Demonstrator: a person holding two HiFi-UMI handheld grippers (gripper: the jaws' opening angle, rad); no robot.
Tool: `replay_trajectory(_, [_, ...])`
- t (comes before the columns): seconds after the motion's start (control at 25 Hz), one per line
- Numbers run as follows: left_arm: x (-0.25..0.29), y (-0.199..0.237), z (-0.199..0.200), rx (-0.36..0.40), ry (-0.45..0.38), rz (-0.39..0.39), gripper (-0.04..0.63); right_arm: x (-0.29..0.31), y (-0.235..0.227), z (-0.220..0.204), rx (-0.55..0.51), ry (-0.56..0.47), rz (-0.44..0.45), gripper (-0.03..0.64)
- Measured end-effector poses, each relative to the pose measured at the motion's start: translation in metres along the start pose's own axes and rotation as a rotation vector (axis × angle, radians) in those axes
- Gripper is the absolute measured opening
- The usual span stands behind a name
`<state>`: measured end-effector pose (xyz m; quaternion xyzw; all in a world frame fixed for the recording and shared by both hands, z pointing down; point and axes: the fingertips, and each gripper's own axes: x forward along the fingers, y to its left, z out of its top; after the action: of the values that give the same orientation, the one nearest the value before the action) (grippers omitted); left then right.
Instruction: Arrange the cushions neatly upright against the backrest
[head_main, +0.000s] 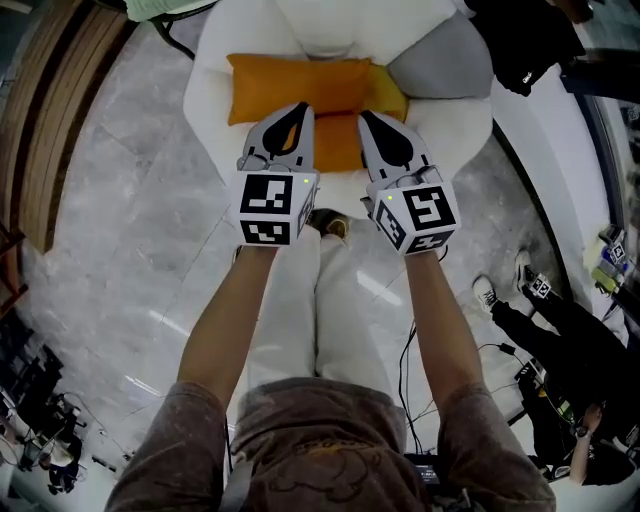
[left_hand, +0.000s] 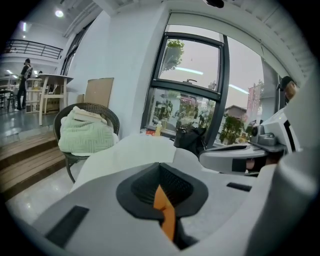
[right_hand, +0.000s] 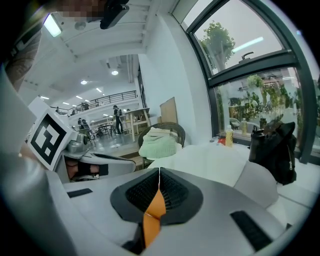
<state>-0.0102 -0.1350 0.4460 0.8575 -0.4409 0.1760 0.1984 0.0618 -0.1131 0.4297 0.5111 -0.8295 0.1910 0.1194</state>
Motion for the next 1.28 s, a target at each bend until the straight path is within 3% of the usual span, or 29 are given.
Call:
replay_trajectory(0.32, [0.011, 0.003, -0.045, -0.018, 0.041, -0.014, 0.005, 0.012, 0.003, -0.048, 0.010, 0.052, 0.012, 0.020])
replay_trajectory(0.68, [0.017, 0.005, -0.065, -0.032, 0.079, -0.022, 0.005, 0.030, -0.004, -0.083, -0.024, 0.139, 0.064, 0.021])
replay_trajectory(0.88, [0.023, 0.006, -0.074, -0.044, 0.095, -0.024, 0.005, 0.048, -0.015, -0.115, -0.051, 0.239, 0.085, 0.023])
replay_trajectory(1.04, [0.028, 0.007, -0.082, -0.050, 0.108, -0.026, 0.005, 0.065, -0.019, -0.151, -0.057, 0.343, 0.114, 0.086])
replay_trajectory(1.28, [0.039, 0.010, -0.095, -0.053, 0.128, -0.028, 0.005, 0.090, -0.024, -0.217, -0.157, 0.539, 0.193, 0.161])
